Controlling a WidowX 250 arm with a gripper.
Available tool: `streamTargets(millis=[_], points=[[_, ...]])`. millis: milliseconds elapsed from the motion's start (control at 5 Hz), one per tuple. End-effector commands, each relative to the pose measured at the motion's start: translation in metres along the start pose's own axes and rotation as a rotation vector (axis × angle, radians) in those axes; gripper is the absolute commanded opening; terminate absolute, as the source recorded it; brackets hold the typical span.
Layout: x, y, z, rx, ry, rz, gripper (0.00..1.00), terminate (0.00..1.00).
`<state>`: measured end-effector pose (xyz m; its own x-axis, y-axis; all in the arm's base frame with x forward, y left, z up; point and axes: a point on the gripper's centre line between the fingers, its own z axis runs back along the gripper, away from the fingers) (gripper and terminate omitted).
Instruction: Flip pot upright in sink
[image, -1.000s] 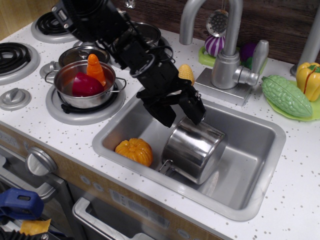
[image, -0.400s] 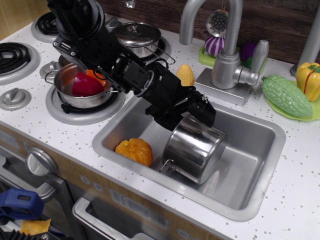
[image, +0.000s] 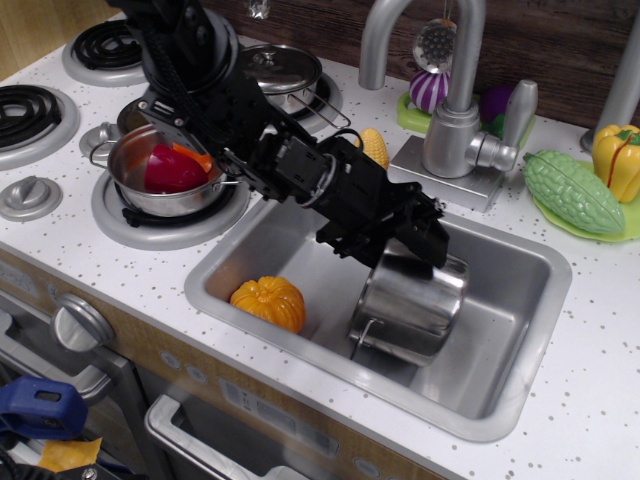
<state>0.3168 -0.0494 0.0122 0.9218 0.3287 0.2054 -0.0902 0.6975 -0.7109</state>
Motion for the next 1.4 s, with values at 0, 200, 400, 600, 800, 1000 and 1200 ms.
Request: streamTargets(millis=[0, 200, 400, 600, 800, 1000, 1200], points=[[0.005, -0.004, 0.007, -0.021, -0.029, -0.027, 0.0, 0.0], [0.006, -0.007, 0.008, 0.02, -0.024, -0.015, 0.0, 0.0], [0.005, -0.01, 0.011, 0.232, -0.018, -0.048, 0.0, 0.0], [0.004, -0.012, 0.008, 0.401, -0.024, -0.09, 1.0, 0.0], [0.0, -0.016, -0.001, 0.565, -0.055, -0.123, 1.0, 0.0], [-0.003, -0.015, -0.004, 0.615, -0.097, -0.162, 1.0, 0.0], [-0.003, -0.015, -0.004, 0.615, -0.097, -0.162, 1.0, 0.0]])
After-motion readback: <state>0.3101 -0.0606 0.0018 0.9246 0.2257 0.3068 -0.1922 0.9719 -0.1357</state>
